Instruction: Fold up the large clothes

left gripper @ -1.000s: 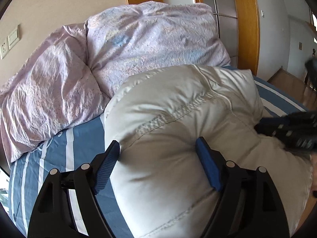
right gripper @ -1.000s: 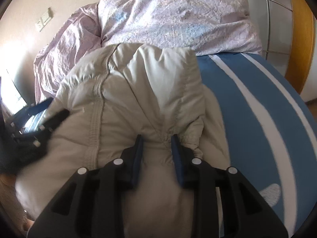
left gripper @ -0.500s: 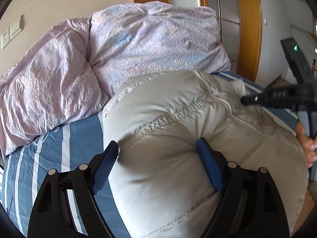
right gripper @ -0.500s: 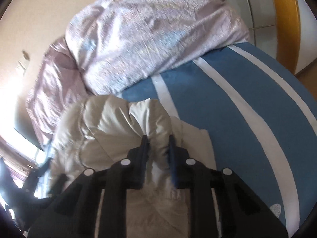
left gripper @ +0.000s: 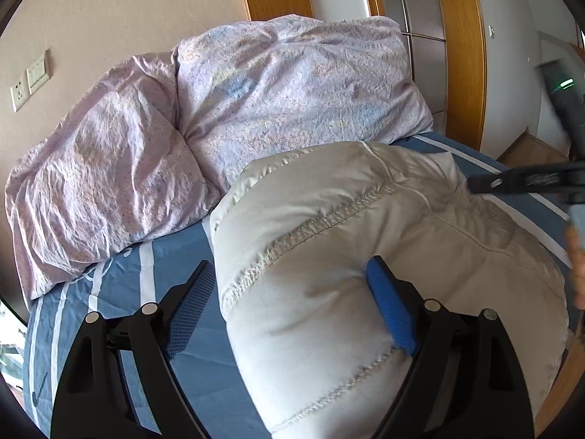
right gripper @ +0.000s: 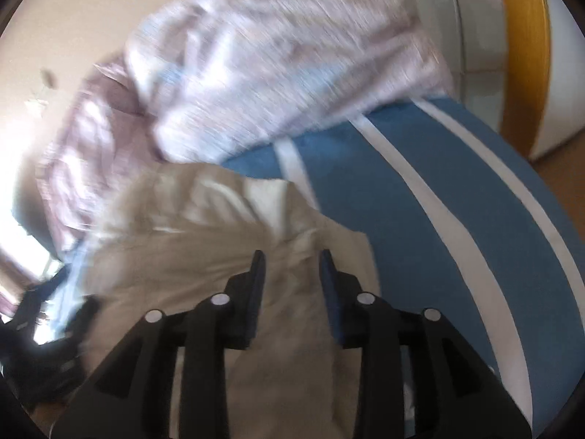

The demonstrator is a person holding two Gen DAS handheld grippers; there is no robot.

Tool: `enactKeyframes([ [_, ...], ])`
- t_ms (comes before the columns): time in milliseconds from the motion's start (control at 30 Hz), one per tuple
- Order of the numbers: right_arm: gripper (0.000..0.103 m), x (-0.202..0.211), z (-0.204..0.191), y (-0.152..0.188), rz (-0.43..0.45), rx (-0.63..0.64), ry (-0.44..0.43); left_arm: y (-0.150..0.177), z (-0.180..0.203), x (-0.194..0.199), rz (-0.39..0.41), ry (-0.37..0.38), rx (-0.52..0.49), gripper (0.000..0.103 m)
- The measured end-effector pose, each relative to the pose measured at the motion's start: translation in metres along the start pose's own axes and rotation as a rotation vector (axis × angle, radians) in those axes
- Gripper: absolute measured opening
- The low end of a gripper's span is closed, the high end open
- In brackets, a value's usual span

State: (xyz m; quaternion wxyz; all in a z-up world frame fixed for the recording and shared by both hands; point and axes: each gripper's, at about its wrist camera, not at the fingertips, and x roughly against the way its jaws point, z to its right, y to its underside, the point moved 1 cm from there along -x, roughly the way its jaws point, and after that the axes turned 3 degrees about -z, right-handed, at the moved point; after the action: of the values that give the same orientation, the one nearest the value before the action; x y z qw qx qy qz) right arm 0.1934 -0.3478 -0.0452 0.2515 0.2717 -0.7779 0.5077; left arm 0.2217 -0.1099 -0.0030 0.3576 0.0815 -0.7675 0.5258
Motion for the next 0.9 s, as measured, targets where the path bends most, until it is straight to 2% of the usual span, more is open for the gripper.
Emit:
enactKeyframes([
  [67,0.037,0.010,-0.014,0.010,-0.017,0.063,-0.057,-0.002,-0.001,0.000,-0.002,0.002,0.005,0.086],
  [167,0.037,0.002,-0.023,0.022,-0.078,0.120,-0.055,-0.002,0.000,-0.002,-0.003,0.009,0.016,0.086],
  [233,0.038,-0.010,-0.016,0.027,-0.112,0.104,-0.049,-0.001,0.000,-0.005,-0.004,0.017,0.027,0.086],
  [367,0.039,-0.027,0.000,0.033,-0.144,0.045,-0.115,0.003,0.000,-0.014,-0.026,0.049,0.065,0.087],
  [467,0.039,-0.034,0.002,0.038,-0.139,0.053,-0.114,0.005,-0.002,-0.024,-0.052,0.081,0.102,0.087],
  [733,0.039,-0.050,0.006,0.038,-0.121,0.030,-0.115,0.009,0.008,-0.036,-0.046,0.021,0.100,0.088],
  [833,0.039,-0.047,0.000,0.030,-0.175,0.037,-0.074,0.008,0.007,-0.030,-0.053,0.019,0.088,0.088],
  [900,0.047,-0.034,-0.003,0.022,-0.214,0.026,-0.061,0.008,-0.004,-0.018,-0.065,0.070,0.131,0.088],
])
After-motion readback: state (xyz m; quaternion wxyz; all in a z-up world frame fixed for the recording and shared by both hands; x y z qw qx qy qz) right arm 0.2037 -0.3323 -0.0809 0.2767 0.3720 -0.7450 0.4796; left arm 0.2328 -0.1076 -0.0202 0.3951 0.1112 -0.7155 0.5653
